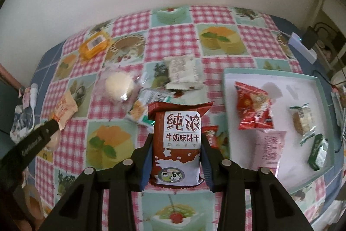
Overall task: Organize snacks
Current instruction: 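Carry the milk biscuit bag with the right gripper while the left carries the cup cake toward the tray, then grasp a small red candy with the left gripper while the right holds the milk biscuit bag over the tray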
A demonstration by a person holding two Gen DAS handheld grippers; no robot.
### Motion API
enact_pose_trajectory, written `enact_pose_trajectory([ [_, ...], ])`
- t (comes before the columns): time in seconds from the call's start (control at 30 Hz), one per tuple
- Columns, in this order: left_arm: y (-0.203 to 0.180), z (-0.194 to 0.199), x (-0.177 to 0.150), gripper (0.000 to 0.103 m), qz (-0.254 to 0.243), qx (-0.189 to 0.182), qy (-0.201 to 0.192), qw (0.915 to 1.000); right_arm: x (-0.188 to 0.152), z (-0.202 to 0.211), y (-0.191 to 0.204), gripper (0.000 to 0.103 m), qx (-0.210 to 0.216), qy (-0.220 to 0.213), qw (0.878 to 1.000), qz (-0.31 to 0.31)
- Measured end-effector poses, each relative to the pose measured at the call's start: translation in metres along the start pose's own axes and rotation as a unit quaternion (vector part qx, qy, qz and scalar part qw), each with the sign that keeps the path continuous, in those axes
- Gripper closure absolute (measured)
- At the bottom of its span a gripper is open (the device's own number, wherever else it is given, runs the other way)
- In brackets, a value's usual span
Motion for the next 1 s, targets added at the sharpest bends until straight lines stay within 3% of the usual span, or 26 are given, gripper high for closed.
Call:
enact_pose_trajectory([
  [0.47, -0.075, 0.028, -0.028, 0.066, -0.063, -0.034, -0.009, 0.9974, -0.007, 0.010, -0.104, 0.061, -0.008, -0.004, 0.994, -0.109],
  [0.9, -0.164, 0.055, -0.071, 0.067, -0.151, -0.063, -0.017, 0.9863, -0.029, 0.018, -0.198, 0.061, -0.027, -0.006, 0.980, -0.195],
  [0.93, -0.171, 0.057, -0.075, 0.071, -0.159, -0.064, -0.018, 0.9850, -0.031, 0.018, -0.204, 0.061, -0.028, -0.005, 0.979, -0.200],
  [1.0, -0.185, 0.061, -0.083, 0.092, -0.175, -0.069, -0.019, 0.9820, -0.035, 0.018, -0.215, 0.061, -0.031, -0.004, 0.977, -0.210],
])
Point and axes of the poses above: each gripper's, at about its wrist camera, not at the fingertips, and z roughly against the way its jaws point, y to its left, x to its top, the point moved 7 cm from there along -z, roughly the way its jaws point, and after that the axes turned 12 degrees about z, right-handed, at the moved point
